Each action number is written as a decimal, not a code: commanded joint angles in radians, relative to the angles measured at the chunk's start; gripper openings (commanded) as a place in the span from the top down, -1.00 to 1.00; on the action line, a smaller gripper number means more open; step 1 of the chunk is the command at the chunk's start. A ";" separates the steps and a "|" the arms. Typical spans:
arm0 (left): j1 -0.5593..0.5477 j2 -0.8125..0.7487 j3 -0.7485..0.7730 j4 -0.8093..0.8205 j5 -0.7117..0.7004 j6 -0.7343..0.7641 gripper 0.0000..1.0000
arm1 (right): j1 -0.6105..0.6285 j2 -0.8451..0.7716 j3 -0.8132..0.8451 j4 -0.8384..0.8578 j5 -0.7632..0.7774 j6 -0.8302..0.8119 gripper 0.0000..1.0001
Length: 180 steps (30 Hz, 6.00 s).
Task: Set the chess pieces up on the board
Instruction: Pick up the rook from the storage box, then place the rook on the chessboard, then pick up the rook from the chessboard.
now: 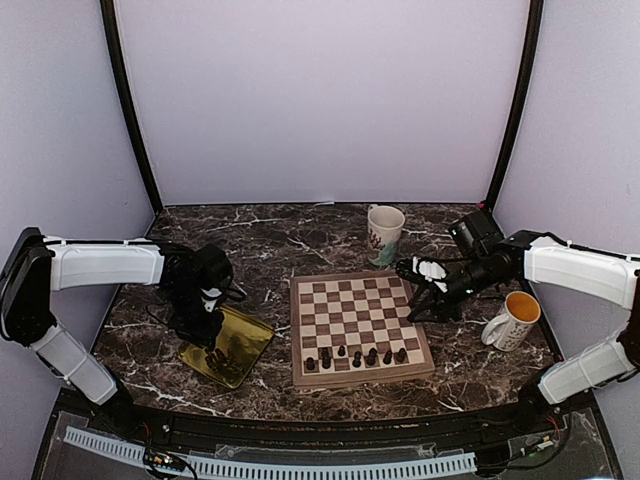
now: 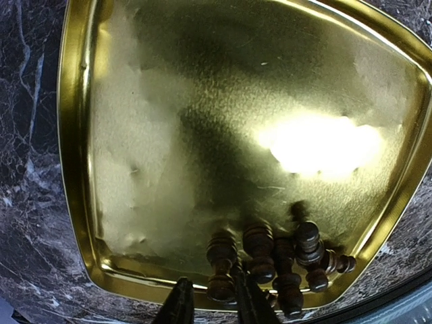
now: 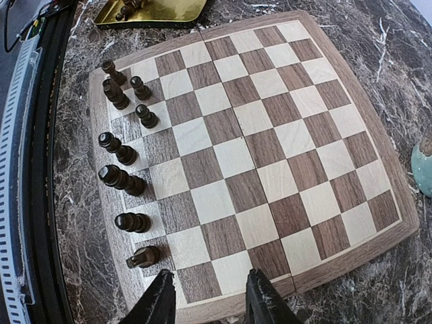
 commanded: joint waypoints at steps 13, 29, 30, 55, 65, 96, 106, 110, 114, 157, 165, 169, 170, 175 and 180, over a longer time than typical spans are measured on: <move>-0.004 -0.002 -0.008 -0.002 -0.029 0.015 0.46 | -0.008 0.012 -0.007 0.007 0.000 -0.001 0.27; -0.004 0.050 0.012 -0.007 -0.032 0.028 0.76 | -0.008 0.022 -0.007 0.005 0.006 -0.004 0.27; -0.004 0.050 0.025 -0.009 -0.044 0.032 0.78 | -0.008 0.022 -0.007 0.005 0.007 -0.005 0.27; -0.016 0.236 0.274 0.059 -0.253 0.109 0.92 | -0.008 0.015 -0.013 0.005 0.025 -0.003 0.27; -0.103 0.265 0.471 0.147 -0.130 0.238 0.89 | -0.007 0.006 -0.015 0.007 0.029 0.001 0.27; -0.338 0.570 0.852 -0.009 -0.022 0.401 0.44 | -0.007 0.008 0.011 -0.014 0.022 -0.004 0.25; -0.295 0.439 0.843 0.022 -0.167 0.458 0.34 | 0.008 0.076 0.191 -0.113 0.043 -0.002 0.20; -0.200 0.355 0.779 0.104 -0.242 0.457 0.33 | 0.050 0.127 0.278 -0.132 0.093 0.006 0.20; -0.079 0.263 0.688 0.225 -0.209 0.423 0.26 | 0.105 0.208 0.397 -0.154 0.134 0.003 0.19; 0.153 -0.033 0.311 0.603 -0.264 0.396 -0.16 | 0.441 0.852 0.922 -0.295 0.267 0.051 0.54; 0.153 -0.024 0.317 0.595 -0.256 0.398 -0.16 | 0.446 0.857 0.934 -0.305 0.266 0.053 0.79; 0.153 -0.022 0.318 0.593 -0.251 0.398 -0.16 | 0.446 0.853 0.946 -0.318 0.266 0.057 0.86; 0.153 -0.021 0.319 0.591 -0.249 0.398 -0.16 | 0.446 0.848 0.946 -0.323 0.270 0.057 0.87; 0.154 -0.016 0.322 0.586 -0.234 0.396 -0.16 | 0.440 0.791 0.902 -0.318 0.299 0.058 0.90; 0.153 -0.011 0.324 0.584 -0.228 0.396 -0.16 | 0.405 0.705 0.819 -0.305 0.311 0.062 0.90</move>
